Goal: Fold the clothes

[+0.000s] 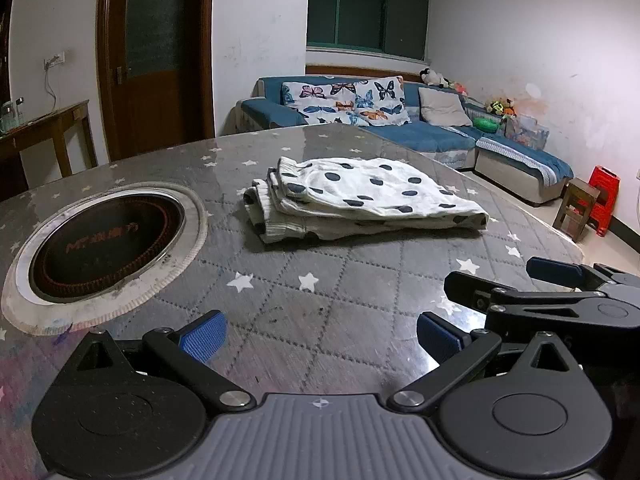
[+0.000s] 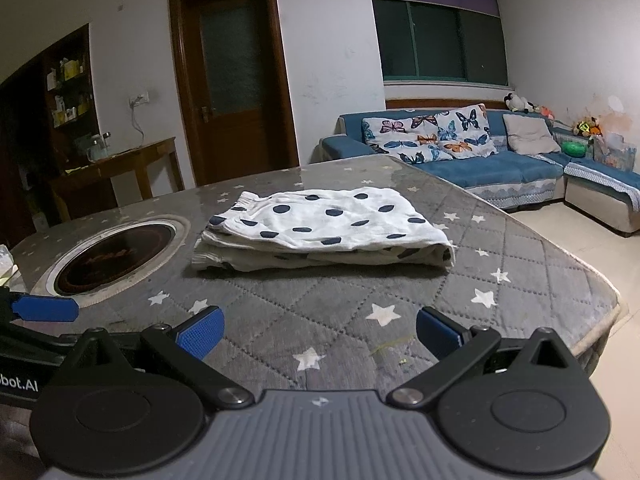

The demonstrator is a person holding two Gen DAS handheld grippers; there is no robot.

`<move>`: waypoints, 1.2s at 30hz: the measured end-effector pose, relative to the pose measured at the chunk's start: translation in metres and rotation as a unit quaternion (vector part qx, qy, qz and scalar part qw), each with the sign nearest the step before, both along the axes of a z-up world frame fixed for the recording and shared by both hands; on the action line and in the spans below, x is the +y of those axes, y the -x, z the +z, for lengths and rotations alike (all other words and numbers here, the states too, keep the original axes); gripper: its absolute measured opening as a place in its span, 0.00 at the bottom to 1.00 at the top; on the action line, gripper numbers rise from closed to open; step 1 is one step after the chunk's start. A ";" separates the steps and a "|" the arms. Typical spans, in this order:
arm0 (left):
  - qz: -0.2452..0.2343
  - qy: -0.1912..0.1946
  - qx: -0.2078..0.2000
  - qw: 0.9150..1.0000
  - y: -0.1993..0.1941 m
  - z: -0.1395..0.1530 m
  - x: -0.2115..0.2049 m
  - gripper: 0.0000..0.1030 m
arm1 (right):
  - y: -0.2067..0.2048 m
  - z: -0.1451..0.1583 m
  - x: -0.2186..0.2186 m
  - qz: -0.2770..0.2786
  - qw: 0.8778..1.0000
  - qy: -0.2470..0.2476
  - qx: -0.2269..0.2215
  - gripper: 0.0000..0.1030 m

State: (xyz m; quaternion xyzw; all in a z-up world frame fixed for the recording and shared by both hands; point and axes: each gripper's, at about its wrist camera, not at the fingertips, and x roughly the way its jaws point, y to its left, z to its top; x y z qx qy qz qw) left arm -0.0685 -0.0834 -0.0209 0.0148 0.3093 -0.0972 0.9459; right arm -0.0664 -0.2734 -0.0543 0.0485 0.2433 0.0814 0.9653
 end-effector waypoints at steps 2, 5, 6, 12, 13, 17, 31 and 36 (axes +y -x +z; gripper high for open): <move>0.000 -0.001 0.000 1.000 0.001 -0.001 -0.001 1.00 | 0.001 -0.001 0.000 0.001 1.000 -0.001 0.002 1.00; 0.004 -0.001 0.001 1.000 0.002 -0.003 0.000 1.00 | 0.000 -0.004 0.002 0.003 1.000 0.000 0.003 1.00; 0.006 -0.001 0.002 1.000 0.002 -0.004 0.000 1.00 | 0.000 -0.004 0.002 0.004 1.000 0.000 0.004 1.00; 0.014 -0.005 0.004 1.000 0.006 -0.005 0.002 1.00 | 0.000 -0.007 0.006 0.011 1.000 0.000 0.007 1.00; 0.015 -0.006 0.004 1.000 0.006 -0.005 0.003 1.00 | 0.000 -0.007 0.006 0.012 1.000 0.000 0.008 1.00; 0.020 -0.004 0.002 1.000 0.005 -0.004 0.006 1.00 | -0.003 -0.006 0.009 0.016 1.000 0.002 0.008 1.00; 0.011 -0.005 0.019 1.000 -0.023 -0.010 0.007 1.00 | -0.026 -0.012 0.000 -0.003 1.000 0.001 0.028 1.00; 0.013 -0.004 0.024 1.000 -0.036 -0.011 0.010 1.00 | -0.039 -0.015 -0.004 -0.011 0.999 -0.008 0.039 1.00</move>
